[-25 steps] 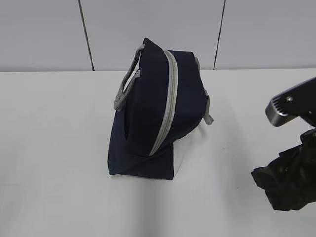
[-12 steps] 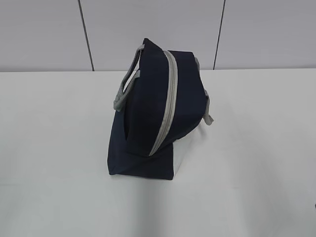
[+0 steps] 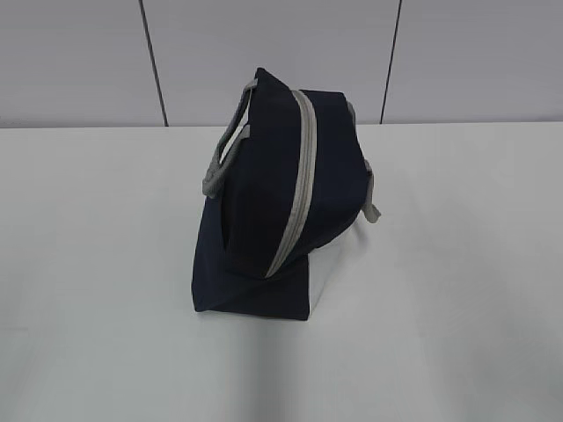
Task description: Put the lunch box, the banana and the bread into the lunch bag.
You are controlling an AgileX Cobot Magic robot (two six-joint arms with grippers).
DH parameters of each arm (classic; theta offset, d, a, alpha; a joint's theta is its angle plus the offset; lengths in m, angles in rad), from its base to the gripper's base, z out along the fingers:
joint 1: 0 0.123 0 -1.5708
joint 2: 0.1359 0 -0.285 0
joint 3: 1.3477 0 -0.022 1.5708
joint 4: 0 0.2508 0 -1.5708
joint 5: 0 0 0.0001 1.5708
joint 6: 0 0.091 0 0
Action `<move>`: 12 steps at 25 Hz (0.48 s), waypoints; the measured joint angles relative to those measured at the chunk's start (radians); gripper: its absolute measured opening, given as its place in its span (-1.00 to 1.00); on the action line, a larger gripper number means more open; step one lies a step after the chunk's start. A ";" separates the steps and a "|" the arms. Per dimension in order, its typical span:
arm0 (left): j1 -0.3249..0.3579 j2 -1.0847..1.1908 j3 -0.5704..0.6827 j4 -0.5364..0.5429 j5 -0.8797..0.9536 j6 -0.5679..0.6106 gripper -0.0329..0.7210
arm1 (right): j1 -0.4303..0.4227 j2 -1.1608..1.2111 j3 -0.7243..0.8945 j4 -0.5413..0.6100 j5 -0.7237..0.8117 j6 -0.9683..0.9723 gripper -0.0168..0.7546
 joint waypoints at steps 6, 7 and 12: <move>0.000 0.000 0.000 0.000 0.000 0.000 0.24 | 0.000 0.000 0.000 -0.030 0.030 0.020 0.20; 0.000 0.000 0.000 0.000 0.000 0.000 0.24 | 0.000 0.000 0.000 -0.035 0.037 0.024 0.20; 0.000 0.000 0.000 -0.001 0.000 0.000 0.24 | -0.100 -0.002 0.000 -0.024 0.135 0.028 0.20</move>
